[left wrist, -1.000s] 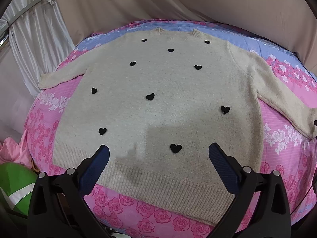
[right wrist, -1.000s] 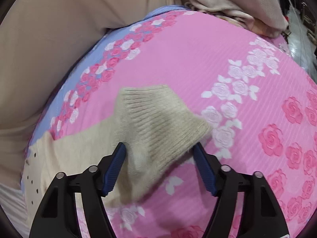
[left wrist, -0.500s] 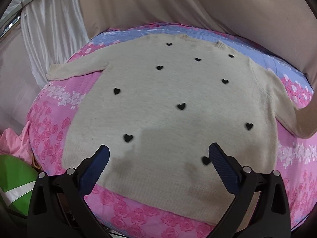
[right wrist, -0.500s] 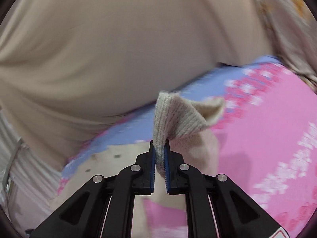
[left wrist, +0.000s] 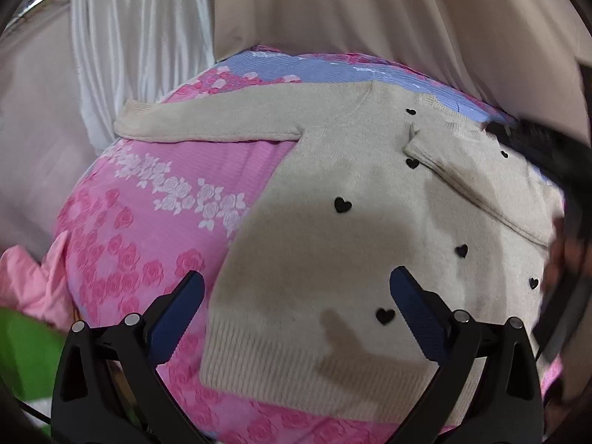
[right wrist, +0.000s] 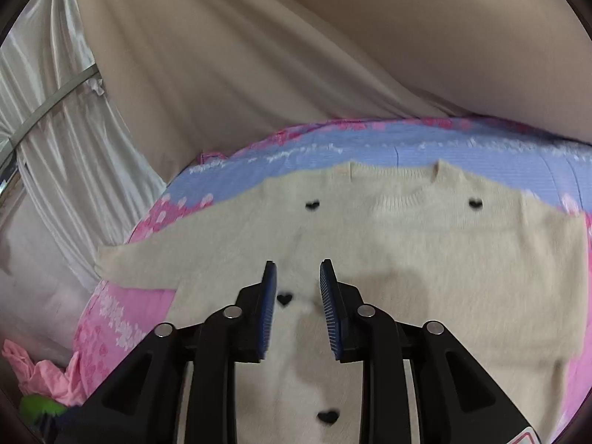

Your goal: Fold small clothes

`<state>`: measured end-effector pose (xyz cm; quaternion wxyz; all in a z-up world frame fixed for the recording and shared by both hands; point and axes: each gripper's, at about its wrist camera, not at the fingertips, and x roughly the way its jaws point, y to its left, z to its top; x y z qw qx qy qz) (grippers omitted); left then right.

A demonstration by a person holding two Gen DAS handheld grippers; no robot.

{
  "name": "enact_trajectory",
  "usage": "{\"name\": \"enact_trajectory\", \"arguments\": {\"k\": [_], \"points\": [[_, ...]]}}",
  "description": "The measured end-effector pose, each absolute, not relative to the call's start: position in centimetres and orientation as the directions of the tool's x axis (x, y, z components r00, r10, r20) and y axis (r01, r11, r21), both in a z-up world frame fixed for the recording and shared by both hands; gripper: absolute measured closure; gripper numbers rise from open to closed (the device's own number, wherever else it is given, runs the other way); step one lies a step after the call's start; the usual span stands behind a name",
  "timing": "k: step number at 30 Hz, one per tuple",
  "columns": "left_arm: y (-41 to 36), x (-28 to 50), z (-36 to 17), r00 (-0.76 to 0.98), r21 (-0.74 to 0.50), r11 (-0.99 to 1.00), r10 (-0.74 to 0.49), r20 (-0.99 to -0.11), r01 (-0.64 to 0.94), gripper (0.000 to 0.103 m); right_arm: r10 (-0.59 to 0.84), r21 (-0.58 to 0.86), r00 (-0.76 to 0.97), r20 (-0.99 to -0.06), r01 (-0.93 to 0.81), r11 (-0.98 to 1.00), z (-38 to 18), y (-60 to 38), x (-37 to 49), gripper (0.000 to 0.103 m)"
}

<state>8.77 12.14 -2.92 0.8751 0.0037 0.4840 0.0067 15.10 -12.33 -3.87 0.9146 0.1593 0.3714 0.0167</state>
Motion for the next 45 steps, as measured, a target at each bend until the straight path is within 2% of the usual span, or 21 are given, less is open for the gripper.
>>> {"name": "enact_trajectory", "arguments": {"k": [2, 7, 14, 15, 18, 19, 20, 23, 25, 28, 30, 31, 32, 33, 34, 35, 38, 39, 40, 42, 45], "points": [[12.4, 10.5, -3.4, 0.525, -0.024, 1.0, -0.03, -0.85, 0.019, 0.005, 0.061, 0.259, 0.724, -0.688, 0.165, 0.952, -4.8, -13.7, 11.3, 0.057], [8.8, 17.9, -5.5, 0.478, -0.152, 0.983, -0.183, -0.859, 0.103, 0.005, -0.19, 0.108, 0.577, -0.794, 0.441, 0.891, -7.8, -20.0, 2.6, 0.056], [1.4, 26.8, -10.4, 0.407, -0.241, 0.967, -0.254, -0.878, 0.083, 0.007, -0.279, 0.075, 0.458, -0.844, 0.616, 0.784, -9.7, -24.5, -6.2, 0.052], [0.6, 27.7, -11.4, 0.383, -0.245, 0.967, -0.253, -0.889, 0.071, 0.012, -0.279, 0.076, 0.449, -0.849, 0.626, 0.776, -10.1, -24.5, -7.0, 0.052], [-1.4, 28.3, -11.7, 0.426, -0.151, 0.984, -0.177, -0.887, 0.095, 0.053, -0.279, 0.079, 0.441, -0.853, 0.638, 0.766, -10.3, -24.3, -7.1, 0.052], [-1.9, 28.3, -11.3, 0.433, -0.141, 0.982, -0.182, -0.883, 0.126, 0.089, -0.279, 0.078, 0.439, -0.854, 0.639, 0.766, -10.4, -24.3, -7.0, 0.052], [-2.0, 28.4, -10.9, 0.44, -0.129, 0.983, -0.174, -0.881, 0.131, 0.095, -0.275, 0.083, 0.441, -0.854, 0.638, 0.766, -10.4, -24.3, -6.9, 0.052], [0.0, 28.7, -7.8, 0.527, -0.169, 0.982, -0.19, -0.828, 0.088, 0.103, -0.276, 0.084, 0.451, -0.849, 0.629, 0.772, -10.5, -24.2, -6.3, 0.051], [1.5, 29.5, -7.0, 0.571, -0.137, 0.99, -0.135, -0.81, 0.041, 0.103, -0.272, 0.079, 0.445, -0.853, 0.626, 0.776, -10.9, -24.1, -5.6, 0.05], [2.7, 31.2, -9.0, 0.504, -0.102, 0.994, -0.1, -0.858, 0.022, 0.103, -0.262, 0.081, 0.427, -0.865, 0.635, 0.768, -11.8, -24.7, -5.3, 0.05], [3.2, 30.7, -8.9, 0.502, -0.133, 0.99, -0.133, -0.854, 0.037, 0.103, -0.269, 0.097, 0.445, -0.854, 0.645, 0.758, -11.4, -25.1, -5.3, 0.05], [3.0, 30.2, -8.8, 0.494, -0.164, 0.985, -0.17, -0.852, 0.056, 0.098, -0.272, 0.102, 0.453, -0.849, 0.646, 0.756, -11.2, -25.2, -5.2, 0.05], [2.5, 30.0, -8.9, 0.469, -0.192, 0.978, -0.207, -0.858, 0.08, 0.078, -0.273, 0.105, 0.459, -0.846, 0.645, 0.757, -11.0, -25.3, -5.0, 0.049], [2.2, 29.9, -9.3, 0.451, -0.205, 0.974, -0.226, -0.863, 0.098, 0.064, -0.271, 0.107, 0.463, -0.844, 0.64, 0.761, -10.8, -25.4, -4.7, 0.049], [1.6, 29.6, -9.3, 0.451, -0.204, 0.973, -0.232, -0.862, 0.11, 0.041, -0.271, 0.107, 0.466, -0.843, 0.637, 0.764, -10.7, -25.4, -4.5, 0.049], [1.2, 29.3, -9.3, 0.46, -0.193, 0.974, -0.226, -0.858, 0.118, 0.031, -0.27, 0.108, 0.469, -0.841, 0.634, 0.766, -10.6, -25.3, -4.3, 0.049], [-0.9, 29.2, -9.8, 0.451, -0.166, 0.976, -0.212, -0.867, 0.138, 0.029, -0.259, 0.123, 0.475, -0.841, 0.634, 0.763, -10.6, -25.2, -4.0, 0.048], [-1.6, 29.6, -10.6, 0.422, -0.174, 0.975, -0.218, -0.88, 0.141, 0.035, -0.254, 0.126, 0.476, -0.842, 0.631, 0.765, -10.7, -25.1, -3.9, 0.048], [-2.3, 29.9, -11.3, 0.389, -0.181, 0.971, -0.229, -0.892, 0.156, 0.068, -0.255, 0.121, 0.474, -0.843, 0.628, 0.769, -10.7, -25.0, -3.7, 0.048], [-3.3, 30.0, -10.8, 0.418, -0.141, 0.97, -0.213, -0.883, 0.197, 0.096, -0.261, 0.113, 0.48, -0.837, 0.619, 0.777, -10.4, -24.8, -3.4, 0.048], [-2.6, 30.4, -7.7, 0.484, -0.176, 0.962, -0.259, -0.836, 0.211, 0.098, -0.266, 0.116, 0.498, -0.825, 0.61, 0.784, -9.9, -24.8, -3.0, 0.048]]}}
